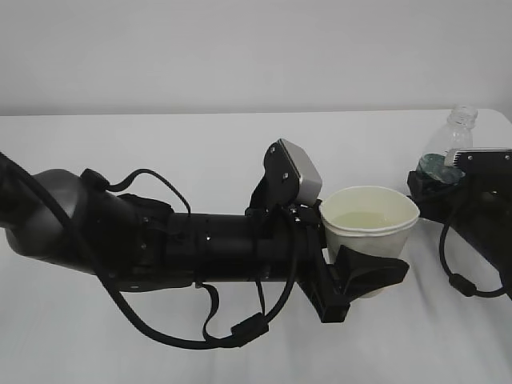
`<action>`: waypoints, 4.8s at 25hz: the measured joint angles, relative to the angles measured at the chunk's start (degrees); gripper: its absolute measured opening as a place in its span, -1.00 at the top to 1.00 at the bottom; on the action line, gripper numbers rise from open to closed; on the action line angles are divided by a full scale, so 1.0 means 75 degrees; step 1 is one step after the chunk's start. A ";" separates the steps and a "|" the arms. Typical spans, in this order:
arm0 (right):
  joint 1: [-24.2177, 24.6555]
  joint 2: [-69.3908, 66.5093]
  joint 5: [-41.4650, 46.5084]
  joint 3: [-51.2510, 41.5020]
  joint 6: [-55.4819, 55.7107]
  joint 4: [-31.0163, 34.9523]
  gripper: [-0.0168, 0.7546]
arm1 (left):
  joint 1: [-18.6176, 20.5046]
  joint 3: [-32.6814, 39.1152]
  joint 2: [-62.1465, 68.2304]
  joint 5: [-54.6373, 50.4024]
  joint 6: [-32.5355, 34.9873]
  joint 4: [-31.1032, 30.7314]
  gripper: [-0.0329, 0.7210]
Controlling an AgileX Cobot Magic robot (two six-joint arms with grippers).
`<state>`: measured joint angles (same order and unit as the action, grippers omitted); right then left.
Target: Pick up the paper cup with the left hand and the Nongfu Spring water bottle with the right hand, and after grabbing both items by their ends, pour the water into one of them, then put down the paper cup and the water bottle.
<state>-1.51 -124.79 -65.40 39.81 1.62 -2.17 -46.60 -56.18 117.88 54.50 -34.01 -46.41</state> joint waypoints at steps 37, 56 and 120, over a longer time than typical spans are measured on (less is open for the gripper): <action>0.0000 0.3126 0.0000 -0.2982 0.0005 -0.0901 -0.61 | 0.0000 0.0000 0.0000 0.0017 0.0000 0.0000 -0.29; 0.0000 0.5166 0.0000 -0.4166 0.0005 -0.1363 -0.58 | 0.0031 0.0000 0.0000 0.0293 0.0202 0.0225 -0.29; 0.0000 0.5183 0.0000 -0.4166 -0.0414 -0.1376 -0.58 | 0.3613 0.2278 0.0200 0.1314 0.3798 0.6758 -0.29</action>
<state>-1.51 -85.92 -65.40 8.56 -1.48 -12.49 -19.51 -39.10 119.39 64.36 -5.52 4.27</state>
